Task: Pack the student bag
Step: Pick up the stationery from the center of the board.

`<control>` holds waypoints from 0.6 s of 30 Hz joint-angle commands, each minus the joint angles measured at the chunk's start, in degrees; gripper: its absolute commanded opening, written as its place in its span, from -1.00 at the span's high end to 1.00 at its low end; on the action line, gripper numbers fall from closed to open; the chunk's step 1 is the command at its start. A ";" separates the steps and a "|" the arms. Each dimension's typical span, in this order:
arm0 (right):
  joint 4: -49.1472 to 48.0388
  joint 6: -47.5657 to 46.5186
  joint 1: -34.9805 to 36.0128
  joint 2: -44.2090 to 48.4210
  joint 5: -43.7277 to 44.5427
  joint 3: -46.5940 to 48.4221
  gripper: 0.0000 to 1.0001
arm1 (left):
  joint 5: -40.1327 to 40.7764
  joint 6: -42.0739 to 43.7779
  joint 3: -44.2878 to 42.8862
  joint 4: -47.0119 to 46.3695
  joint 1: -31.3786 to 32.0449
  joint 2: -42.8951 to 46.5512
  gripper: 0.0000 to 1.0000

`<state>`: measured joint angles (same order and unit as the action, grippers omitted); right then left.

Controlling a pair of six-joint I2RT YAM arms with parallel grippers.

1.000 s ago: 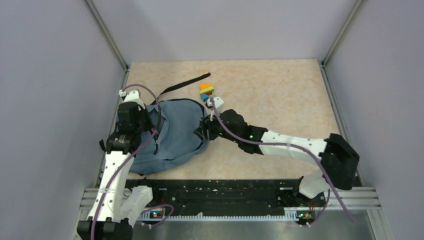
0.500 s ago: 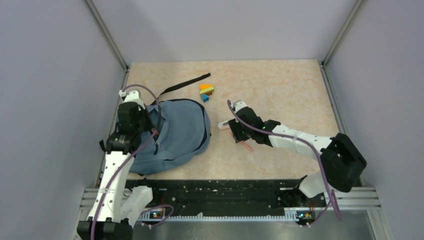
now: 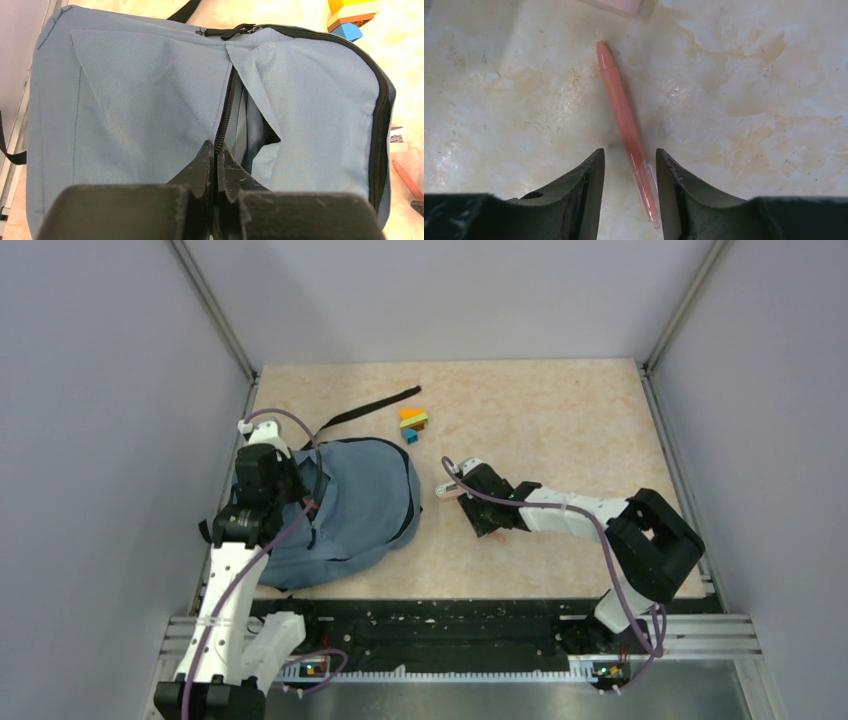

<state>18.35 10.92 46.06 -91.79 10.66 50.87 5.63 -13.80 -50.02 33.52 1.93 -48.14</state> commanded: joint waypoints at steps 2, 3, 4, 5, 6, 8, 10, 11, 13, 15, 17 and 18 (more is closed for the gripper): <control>-0.32 -1.26 -0.09 -1.61 2.51 2.05 0.24 | -0.40 -0.26 -1.23 -4.41 0.22 1.09 1.00; -0.15 -1.33 -0.03 -1.97 2.57 2.18 0.27 | -0.39 -0.26 -1.27 -4.41 0.18 1.06 1.00; -0.10 -1.35 -0.09 -2.25 2.61 2.28 0.29 | -0.39 -0.26 -1.27 -4.36 0.20 1.14 1.00; 0.05 -1.37 -0.05 -2.52 2.70 2.30 0.30 | -0.40 -0.26 -1.23 -4.42 0.22 1.12 1.00; 0.10 -1.35 -0.07 -2.60 2.77 2.30 0.32 | -0.36 -0.26 -1.22 -4.42 0.20 1.14 1.00; -0.02 -1.26 -0.02 -2.46 2.67 2.15 0.41 | -0.32 -0.26 -1.22 -4.43 0.18 1.12 1.00; -0.15 -1.35 0.05 -2.19 2.31 1.95 0.52 | -0.27 -0.26 -1.22 -4.42 0.22 1.13 1.00; -0.01 -1.31 0.01 -2.04 2.27 1.87 0.57 | -0.31 -0.26 -1.23 -4.41 0.20 1.12 1.00; 0.06 -1.33 0.09 -1.93 2.19 1.85 0.70 | -0.35 -0.26 -1.23 -4.43 0.22 1.04 1.00; 0.02 -1.05 0.16 -1.76 2.20 1.73 0.89 | -0.36 -0.26 -1.22 -4.34 0.22 1.16 1.00; -0.23 -0.70 0.08 -1.25 2.11 1.47 1.00 | -0.27 -0.23 -1.24 -4.34 0.18 1.23 1.00; -0.51 -0.48 0.09 -0.65 1.98 1.24 1.00 | -0.27 -0.24 -1.22 -4.34 0.20 1.21 1.00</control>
<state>18.37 10.11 46.06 -93.54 12.36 51.40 5.63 -13.80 -50.02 33.52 1.93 -48.14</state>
